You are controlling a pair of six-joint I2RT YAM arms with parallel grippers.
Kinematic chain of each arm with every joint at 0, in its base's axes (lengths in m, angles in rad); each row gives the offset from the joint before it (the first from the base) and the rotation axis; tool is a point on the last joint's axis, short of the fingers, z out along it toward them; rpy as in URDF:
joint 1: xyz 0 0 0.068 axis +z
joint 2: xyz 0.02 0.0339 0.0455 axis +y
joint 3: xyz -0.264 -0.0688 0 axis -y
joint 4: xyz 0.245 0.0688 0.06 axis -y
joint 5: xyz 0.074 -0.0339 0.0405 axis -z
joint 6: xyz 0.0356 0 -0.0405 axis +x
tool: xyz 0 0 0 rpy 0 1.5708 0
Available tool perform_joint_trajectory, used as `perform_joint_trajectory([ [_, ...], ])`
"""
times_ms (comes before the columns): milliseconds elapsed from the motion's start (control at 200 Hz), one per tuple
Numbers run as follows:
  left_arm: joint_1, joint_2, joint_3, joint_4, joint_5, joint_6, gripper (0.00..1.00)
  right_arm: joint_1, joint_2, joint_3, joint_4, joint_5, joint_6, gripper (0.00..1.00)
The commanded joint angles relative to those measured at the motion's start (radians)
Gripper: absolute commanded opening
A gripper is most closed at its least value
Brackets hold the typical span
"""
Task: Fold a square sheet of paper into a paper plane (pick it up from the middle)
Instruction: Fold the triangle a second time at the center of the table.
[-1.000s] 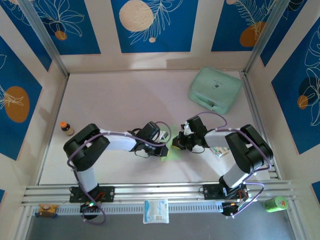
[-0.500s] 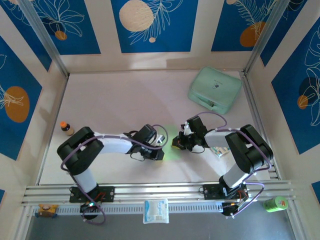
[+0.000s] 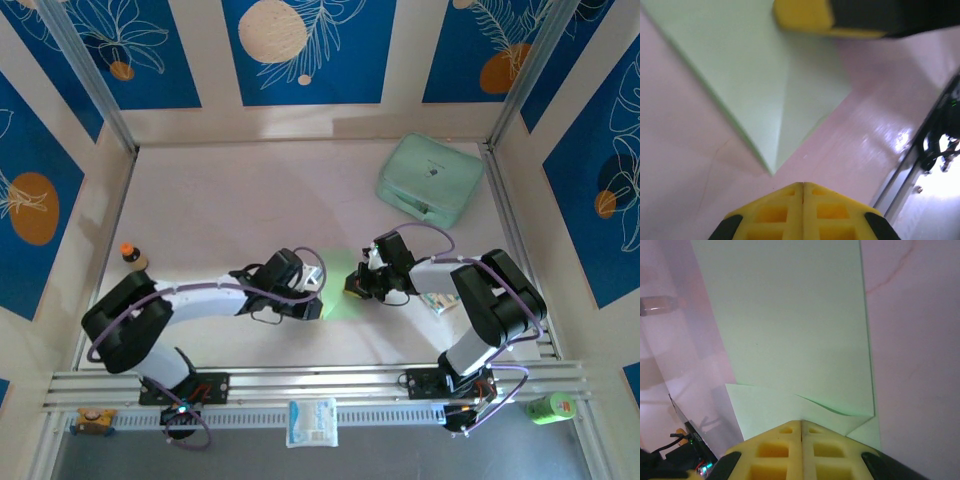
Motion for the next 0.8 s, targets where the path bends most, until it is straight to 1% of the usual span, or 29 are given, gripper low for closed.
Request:
perform_joint_trajectory([
  [0,0.002,0.035,0.045,0.036,-0.026,-0.015,0.02,-0.005,0.003,0.000,-0.070,0.055,0.004,0.00],
  [170,0.004,0.169,0.103,0.051,0.011,-0.038,0.03,-0.002,0.002,0.004,-0.067,0.047,0.003,0.00],
  [310,0.003,0.226,0.101,0.034,-0.007,-0.053,0.00,-0.002,-0.011,0.009,-0.064,0.035,-0.007,0.00],
  [455,0.004,0.239,0.050,0.049,-0.011,-0.066,0.00,0.002,-0.058,0.032,-0.078,0.017,-0.025,0.00],
  [585,0.003,0.237,0.013,0.058,-0.016,-0.079,0.00,0.044,-0.086,0.035,-0.076,-0.006,-0.022,0.01],
  [665,0.004,0.233,0.008,0.053,-0.017,-0.079,0.00,0.081,-0.081,0.030,-0.068,-0.008,-0.012,0.01],
  [795,0.003,0.231,0.019,0.046,-0.021,-0.078,0.00,0.129,-0.028,0.030,-0.076,0.001,-0.009,0.00],
])
